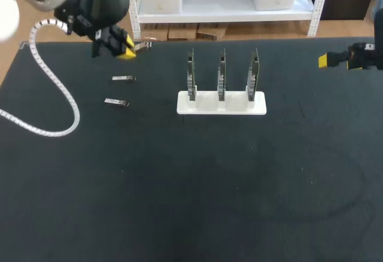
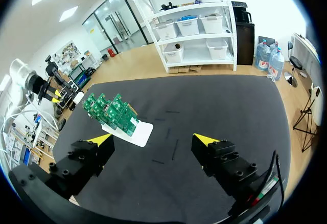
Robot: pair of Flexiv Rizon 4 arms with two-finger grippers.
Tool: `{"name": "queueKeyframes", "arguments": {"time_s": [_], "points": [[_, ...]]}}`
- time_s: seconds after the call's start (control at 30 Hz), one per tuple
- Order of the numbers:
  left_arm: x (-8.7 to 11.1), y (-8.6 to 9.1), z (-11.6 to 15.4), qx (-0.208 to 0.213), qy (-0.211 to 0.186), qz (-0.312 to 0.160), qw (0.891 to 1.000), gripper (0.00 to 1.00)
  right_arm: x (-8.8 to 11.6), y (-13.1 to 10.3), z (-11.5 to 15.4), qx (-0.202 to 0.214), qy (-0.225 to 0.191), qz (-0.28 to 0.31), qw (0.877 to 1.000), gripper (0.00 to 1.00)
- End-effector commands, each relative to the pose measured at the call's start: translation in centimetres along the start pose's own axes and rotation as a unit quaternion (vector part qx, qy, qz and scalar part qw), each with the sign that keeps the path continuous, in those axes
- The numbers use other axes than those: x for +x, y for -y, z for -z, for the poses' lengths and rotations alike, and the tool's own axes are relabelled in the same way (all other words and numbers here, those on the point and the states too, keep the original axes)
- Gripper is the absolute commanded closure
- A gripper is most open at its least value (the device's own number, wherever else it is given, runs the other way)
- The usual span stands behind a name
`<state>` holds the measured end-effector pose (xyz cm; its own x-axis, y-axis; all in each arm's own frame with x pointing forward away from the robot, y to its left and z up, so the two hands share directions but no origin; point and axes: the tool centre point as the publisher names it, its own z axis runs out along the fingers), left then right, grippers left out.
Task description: Pick up the optical module with the left hand, and insert it into the network port with the right hand.
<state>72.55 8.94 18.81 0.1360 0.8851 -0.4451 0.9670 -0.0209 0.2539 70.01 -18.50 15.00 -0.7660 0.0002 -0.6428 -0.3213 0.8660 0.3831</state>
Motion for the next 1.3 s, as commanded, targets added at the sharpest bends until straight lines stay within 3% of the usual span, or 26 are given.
{"name": "queueKeyframes", "arguments": {"time_s": [0.03, 0.33, 0.63, 0.83, 1.07, 1.3], "points": [[-2.2, 0.0, 1.5, 0.0, 0.013, 0.0, 1.0, 1.0, 0.0, 0.0, 0.0, 0.0, 0.0, 0.0, 1.0, 0.0], [-4.7, 0.8, 3.1, -0.011, 0.108, 0.009, 0.994, 1.0, 0.0, 0.0, 0.0, 0.0, 0.0, 0.0, 1.0, 0.0], [-7.2, 1.3, 3.2, -0.03, 0.14, 0.02, 0.99, 1.0, 0.0, 0.0, 0.0, 0.0, 0.0, 0.0, 1.0, 0.0], [-9.5, 2.9, 2.0, -0.018, 0.159, 0.016, 0.987, 1.0, 0.0, 0.0, 0.0, 0.0, 0.0, 0.0, 1.0, 0.0], [-10.0, 3.4, 0.6, -0.001, 0.167, 0.019, 0.986, 1.0, 0.0, 0.0, 0.0, 0.0, 0.0, 0.0, 1.0, 0.0], [-10.7, 3.0, -0.2, -0.006, 0.209, 0.033, 0.977, 1.0, 0.0, 0.0, 0.0, 0.0, 0.0, 0.0, 1.0, 0.0]]}}
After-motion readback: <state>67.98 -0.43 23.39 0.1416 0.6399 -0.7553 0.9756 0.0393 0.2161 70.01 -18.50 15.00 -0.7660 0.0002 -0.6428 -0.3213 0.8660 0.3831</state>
